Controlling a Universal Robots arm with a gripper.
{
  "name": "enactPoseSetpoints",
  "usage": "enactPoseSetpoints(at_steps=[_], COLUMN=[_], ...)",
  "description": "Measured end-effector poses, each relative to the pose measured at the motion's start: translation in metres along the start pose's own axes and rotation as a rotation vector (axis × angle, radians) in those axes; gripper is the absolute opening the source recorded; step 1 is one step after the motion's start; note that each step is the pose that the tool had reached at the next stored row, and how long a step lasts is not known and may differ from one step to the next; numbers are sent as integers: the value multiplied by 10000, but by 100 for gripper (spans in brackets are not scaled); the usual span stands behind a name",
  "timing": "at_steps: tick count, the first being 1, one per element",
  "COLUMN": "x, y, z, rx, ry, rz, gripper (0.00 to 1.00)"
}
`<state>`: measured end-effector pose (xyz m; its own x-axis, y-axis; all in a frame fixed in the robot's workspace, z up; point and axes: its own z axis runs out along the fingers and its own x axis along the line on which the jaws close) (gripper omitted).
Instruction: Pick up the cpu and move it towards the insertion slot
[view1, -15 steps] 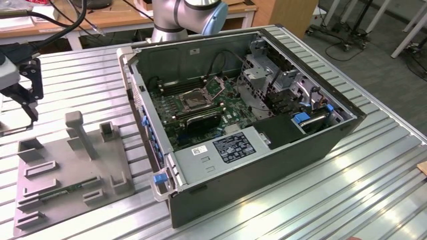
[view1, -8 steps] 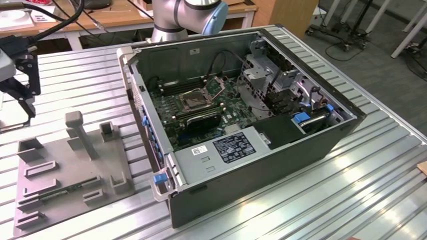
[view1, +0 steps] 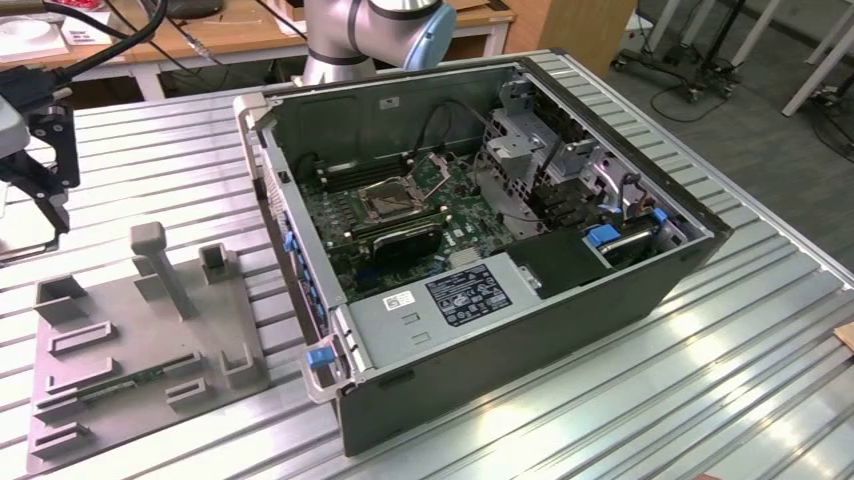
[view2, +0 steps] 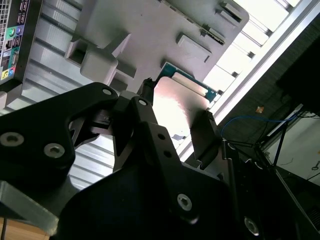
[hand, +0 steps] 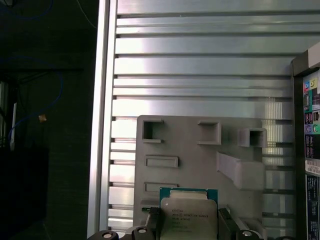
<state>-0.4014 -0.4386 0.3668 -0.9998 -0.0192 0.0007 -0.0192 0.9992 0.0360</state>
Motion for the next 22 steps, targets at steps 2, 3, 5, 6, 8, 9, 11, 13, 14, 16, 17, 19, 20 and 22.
enactPoseSetpoints(at_steps=[2,3,5,6,8,9,11,13,14,16,17,19,20,22], x=[-10,-17,-32,-42,-63,-76,-102,-133,-149,-183,-199,-234,-251,-285], y=[-1,-1,-1,-1,-1,-2,-2,-3,-3,-3,-4,-5,-5,-6], z=[-1,0,0,0,0,0,0,1,0,0,1,1,0,1], rx=[1,0,0,0,0,0,0,0,0,-1,-1,0,0,0], ry=[2,0,0,0,0,0,0,-1,0,0,-1,0,0,-1], rz=[-1,-1,1,1,1,1,1,1,1,1,1,1,1,1], gripper=[54,54,54,54,54,54,54,54,54,54,54,54,54,54])
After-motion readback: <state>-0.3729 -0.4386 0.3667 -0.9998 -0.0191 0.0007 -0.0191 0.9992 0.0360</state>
